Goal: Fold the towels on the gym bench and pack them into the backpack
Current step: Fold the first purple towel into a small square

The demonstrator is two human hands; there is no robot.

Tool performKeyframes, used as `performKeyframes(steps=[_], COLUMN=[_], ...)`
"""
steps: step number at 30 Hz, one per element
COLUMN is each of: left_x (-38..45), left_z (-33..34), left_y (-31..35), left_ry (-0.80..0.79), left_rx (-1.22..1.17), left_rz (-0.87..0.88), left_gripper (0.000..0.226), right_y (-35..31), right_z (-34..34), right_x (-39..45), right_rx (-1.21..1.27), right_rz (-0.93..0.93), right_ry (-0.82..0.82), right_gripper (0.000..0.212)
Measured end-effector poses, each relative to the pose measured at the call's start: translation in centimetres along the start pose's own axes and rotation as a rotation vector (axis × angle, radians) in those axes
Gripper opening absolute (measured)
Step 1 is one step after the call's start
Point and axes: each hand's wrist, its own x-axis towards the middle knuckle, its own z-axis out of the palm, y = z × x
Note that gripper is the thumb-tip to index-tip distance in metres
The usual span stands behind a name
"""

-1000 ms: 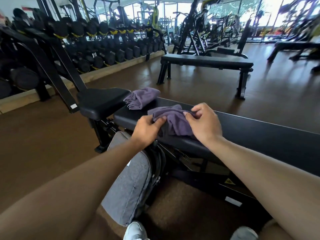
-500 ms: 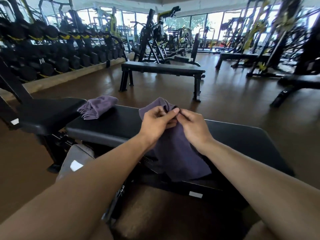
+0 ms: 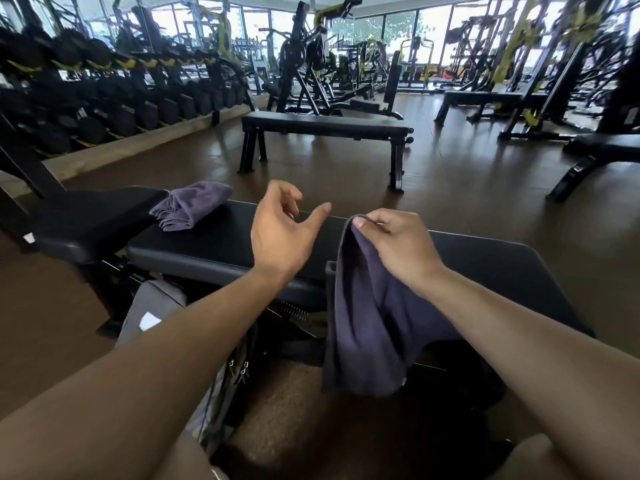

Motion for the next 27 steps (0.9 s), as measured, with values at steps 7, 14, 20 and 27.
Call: performKeyframes(steps=[7,14,20,27], left_x=[-1.5,-2.2,-1.0,0.8], left_z=[0.6,-0.6,-3.7,-7.8], left_y=[1.8,1.4,1.1,-2.4], left_ry=[-0.626,-0.803,-1.047,-1.177], left_rx=[-0.025,-0.378,-0.244,0.023], left_rz=[-0.26,-0.592,-0.661,-0.675], left_gripper=[0.055,0.019,0.032,0.046], right_y=[-1.1,0.0,-0.2,1.5], right_z=[0.2,-1.0,-4.4,-9.6], right_x=[-0.3,-0.2,-0.8,-0.5], right_rx=[0.187,0.122,0.153,0.036], right_rz=[-0.018,0.006,0.352,0.599], right_ry=[-0.036,-0.09,-0.668,-0.914], right_gripper=[0.013,0.012,0.022,0.026])
